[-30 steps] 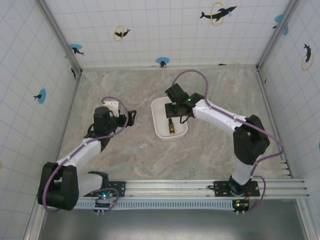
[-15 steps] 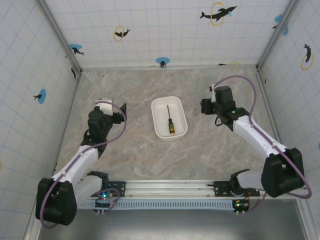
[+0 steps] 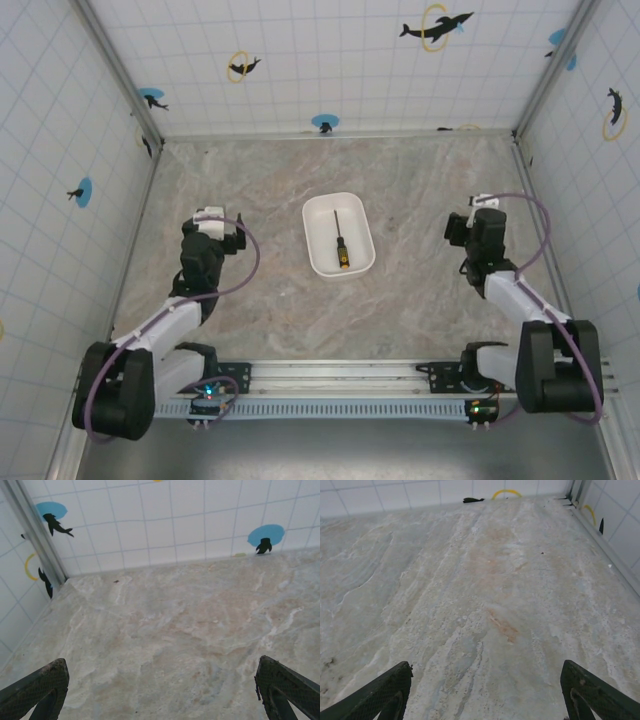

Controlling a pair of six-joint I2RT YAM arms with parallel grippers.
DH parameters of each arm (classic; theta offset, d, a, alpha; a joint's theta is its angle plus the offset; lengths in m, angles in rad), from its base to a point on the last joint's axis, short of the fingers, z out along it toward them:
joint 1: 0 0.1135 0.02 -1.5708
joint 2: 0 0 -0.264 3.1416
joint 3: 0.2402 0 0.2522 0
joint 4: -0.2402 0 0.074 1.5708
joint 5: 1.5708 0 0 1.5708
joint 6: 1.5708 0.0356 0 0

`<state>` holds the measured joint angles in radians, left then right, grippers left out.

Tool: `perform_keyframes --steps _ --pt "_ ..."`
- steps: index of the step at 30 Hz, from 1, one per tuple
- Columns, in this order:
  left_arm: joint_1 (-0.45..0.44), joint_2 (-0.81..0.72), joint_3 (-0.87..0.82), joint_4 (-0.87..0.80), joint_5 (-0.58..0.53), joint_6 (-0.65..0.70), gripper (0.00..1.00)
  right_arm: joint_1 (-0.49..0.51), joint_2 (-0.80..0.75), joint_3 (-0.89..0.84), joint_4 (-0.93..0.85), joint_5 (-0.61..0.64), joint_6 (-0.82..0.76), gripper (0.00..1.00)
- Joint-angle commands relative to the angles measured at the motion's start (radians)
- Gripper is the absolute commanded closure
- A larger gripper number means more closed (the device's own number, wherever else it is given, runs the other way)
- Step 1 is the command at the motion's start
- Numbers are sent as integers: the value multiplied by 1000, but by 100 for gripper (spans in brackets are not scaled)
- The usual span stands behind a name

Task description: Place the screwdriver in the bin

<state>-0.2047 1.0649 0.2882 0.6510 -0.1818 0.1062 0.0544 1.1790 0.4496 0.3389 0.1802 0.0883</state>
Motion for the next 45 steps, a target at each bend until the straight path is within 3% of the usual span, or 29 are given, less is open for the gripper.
perform_keyframes --steps 1,8,20,33,39,43,45 --pt "6 30 -31 134 -41 21 3 -8 15 -54 233 4 -1 20" --pt "28 121 -48 254 -5 11 3 -10 122 -147 530 53 -37 18" --pt "63 237 -88 414 30 8 3 -10 292 -176 747 109 -20 16" --pt "81 333 -85 521 61 53 3 -8 286 -158 703 111 -21 12" --pt "118 365 -88 555 79 12 3 -9 286 -157 700 110 -21 12" --pt "136 458 -117 724 47 -25 3 -9 288 -154 695 111 -21 11" --pt "140 446 -97 663 39 -32 3 -10 288 -154 693 110 -20 11"
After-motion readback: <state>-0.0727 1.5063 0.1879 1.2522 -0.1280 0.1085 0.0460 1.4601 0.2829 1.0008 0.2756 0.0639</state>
